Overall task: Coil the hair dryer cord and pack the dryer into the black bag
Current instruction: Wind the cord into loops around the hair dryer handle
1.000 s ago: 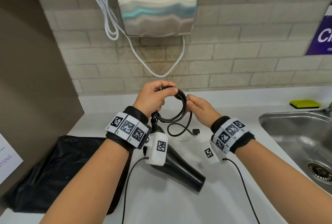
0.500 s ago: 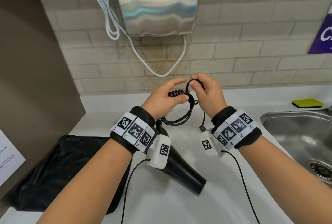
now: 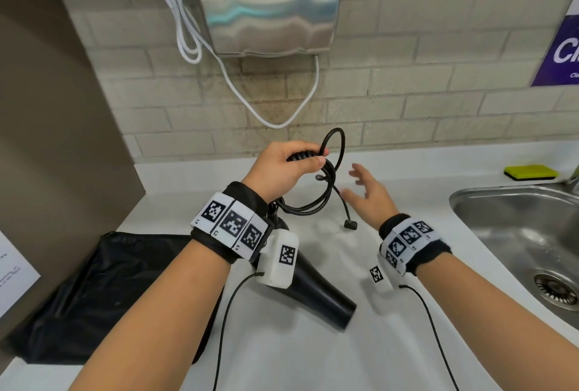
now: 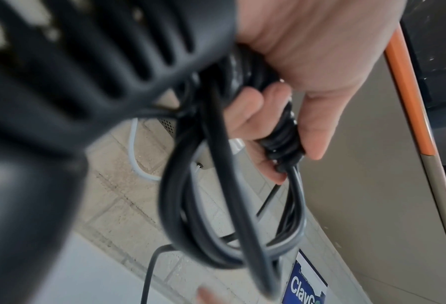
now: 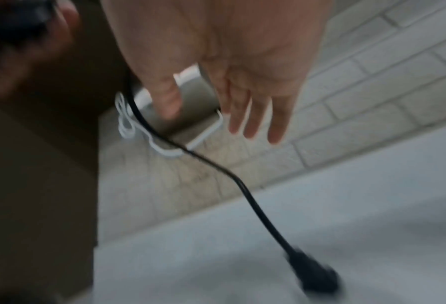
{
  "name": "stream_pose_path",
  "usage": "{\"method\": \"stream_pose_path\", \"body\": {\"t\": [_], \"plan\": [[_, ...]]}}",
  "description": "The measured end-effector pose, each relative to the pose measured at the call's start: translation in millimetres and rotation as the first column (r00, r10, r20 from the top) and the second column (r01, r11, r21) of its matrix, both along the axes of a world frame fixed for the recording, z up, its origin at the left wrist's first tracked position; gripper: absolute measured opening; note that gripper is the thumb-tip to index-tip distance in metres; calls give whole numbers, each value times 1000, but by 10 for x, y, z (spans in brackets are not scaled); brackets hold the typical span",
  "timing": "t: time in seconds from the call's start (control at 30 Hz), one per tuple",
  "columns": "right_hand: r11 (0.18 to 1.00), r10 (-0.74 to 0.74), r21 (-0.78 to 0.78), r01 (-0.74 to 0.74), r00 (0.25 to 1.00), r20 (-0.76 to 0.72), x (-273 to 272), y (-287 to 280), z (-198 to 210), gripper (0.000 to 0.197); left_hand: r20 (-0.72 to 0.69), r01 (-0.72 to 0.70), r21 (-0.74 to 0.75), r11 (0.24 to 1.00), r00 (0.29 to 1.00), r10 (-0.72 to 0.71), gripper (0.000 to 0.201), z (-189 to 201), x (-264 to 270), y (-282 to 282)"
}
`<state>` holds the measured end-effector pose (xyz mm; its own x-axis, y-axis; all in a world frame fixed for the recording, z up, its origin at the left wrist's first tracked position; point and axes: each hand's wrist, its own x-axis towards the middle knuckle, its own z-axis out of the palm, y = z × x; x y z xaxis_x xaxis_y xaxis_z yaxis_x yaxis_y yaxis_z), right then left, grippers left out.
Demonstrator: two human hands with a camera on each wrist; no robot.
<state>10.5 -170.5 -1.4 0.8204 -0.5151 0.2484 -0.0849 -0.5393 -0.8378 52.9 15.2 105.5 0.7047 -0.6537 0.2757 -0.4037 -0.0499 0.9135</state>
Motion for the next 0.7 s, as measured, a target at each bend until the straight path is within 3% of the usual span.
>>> {"method": "stream_pose_path", "body": {"t": [0.13,0.27,0.33,0.4,0.47,0.57,0.7], "plan": [[995,28,-71,-63,909,-415,88,-136,-459,61,23,33,57,998,999,-35,22,19,-23,10],[989,-11,-129,-70,843,-538,140,-181,-717,20,-23,31,69,997,999,-30,17,-4,25,26],[997,-21,-82,-17,899,-437,140,-185,-710,11,-41,21,64,998,999,-18,15,-22,50,28],[985,-22,163,59,975,-221,166,-184,-630,21,-51,2,43,999,999,0,14,-34,63,18],[940,-108,325,107,994,-17,189,-165,-436,27,-47,-16,9,1000,999,16,13,-42,72,-6],[889,-205,454,69,944,258,138,-48,21,27,-12,-62,-17,998,998,62,18,-55,87,-52],[857,-134,487,-170,838,528,-58,157,590,22,-28,-147,-66,987,989,146,17,-81,137,-121]]}}
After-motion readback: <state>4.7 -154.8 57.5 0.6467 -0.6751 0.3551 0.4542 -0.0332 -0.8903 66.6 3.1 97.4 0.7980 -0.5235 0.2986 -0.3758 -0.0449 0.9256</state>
